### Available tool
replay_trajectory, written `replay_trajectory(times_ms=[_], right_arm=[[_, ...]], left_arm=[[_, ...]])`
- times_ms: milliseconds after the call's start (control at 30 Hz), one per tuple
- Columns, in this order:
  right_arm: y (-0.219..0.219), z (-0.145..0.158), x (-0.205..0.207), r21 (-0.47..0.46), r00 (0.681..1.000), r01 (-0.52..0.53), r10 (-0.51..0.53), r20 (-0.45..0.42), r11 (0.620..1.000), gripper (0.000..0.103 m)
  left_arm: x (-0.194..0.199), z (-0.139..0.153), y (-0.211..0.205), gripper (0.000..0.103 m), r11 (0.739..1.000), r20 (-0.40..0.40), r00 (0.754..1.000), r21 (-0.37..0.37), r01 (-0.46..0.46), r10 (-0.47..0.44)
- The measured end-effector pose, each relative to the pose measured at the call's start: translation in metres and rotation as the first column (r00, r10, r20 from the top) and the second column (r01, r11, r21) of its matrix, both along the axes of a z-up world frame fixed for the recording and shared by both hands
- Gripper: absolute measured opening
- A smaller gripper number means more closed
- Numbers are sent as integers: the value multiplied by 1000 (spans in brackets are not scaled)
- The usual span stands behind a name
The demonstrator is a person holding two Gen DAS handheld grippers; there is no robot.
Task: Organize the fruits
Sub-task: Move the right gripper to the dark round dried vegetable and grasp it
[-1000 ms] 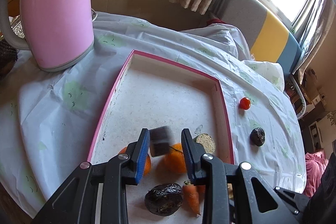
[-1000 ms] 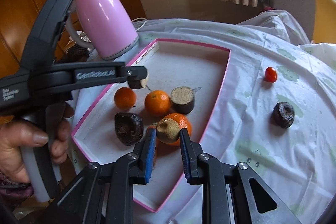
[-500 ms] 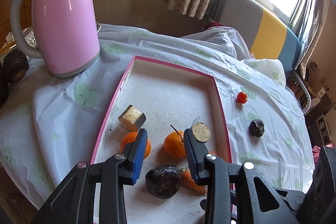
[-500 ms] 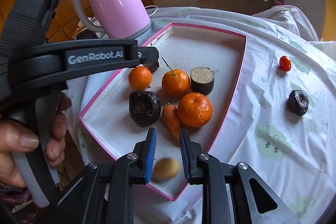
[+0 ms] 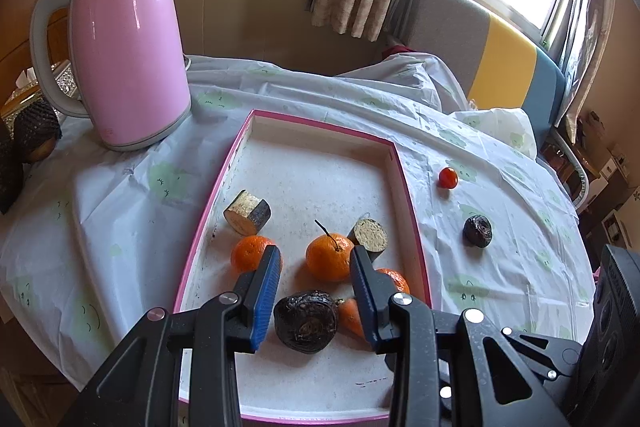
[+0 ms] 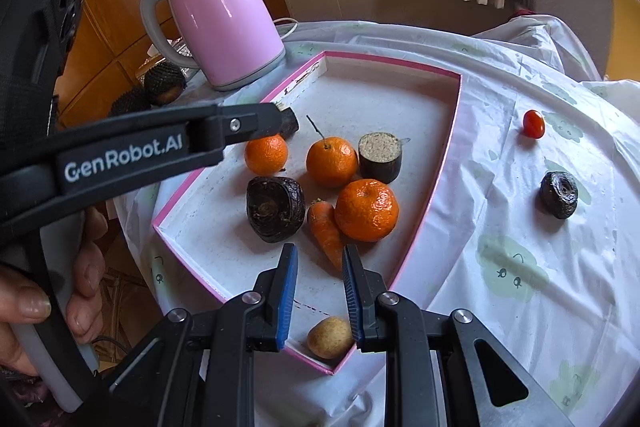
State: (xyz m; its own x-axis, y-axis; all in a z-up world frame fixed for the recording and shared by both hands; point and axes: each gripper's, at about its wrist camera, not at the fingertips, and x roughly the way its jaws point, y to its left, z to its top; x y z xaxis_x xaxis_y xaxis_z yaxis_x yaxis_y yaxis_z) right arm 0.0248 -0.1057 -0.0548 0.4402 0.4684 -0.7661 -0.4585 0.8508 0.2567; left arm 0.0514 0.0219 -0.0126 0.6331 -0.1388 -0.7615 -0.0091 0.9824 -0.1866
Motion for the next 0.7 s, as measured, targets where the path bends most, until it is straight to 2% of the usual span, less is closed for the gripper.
replay_trajectory(times_ms=[700], right_arm=[[-48,6,14,13,982,189,-190,20,982,23]], left_arm=[[-6,0,-25,36,997,-5,997,25,74,-74]])
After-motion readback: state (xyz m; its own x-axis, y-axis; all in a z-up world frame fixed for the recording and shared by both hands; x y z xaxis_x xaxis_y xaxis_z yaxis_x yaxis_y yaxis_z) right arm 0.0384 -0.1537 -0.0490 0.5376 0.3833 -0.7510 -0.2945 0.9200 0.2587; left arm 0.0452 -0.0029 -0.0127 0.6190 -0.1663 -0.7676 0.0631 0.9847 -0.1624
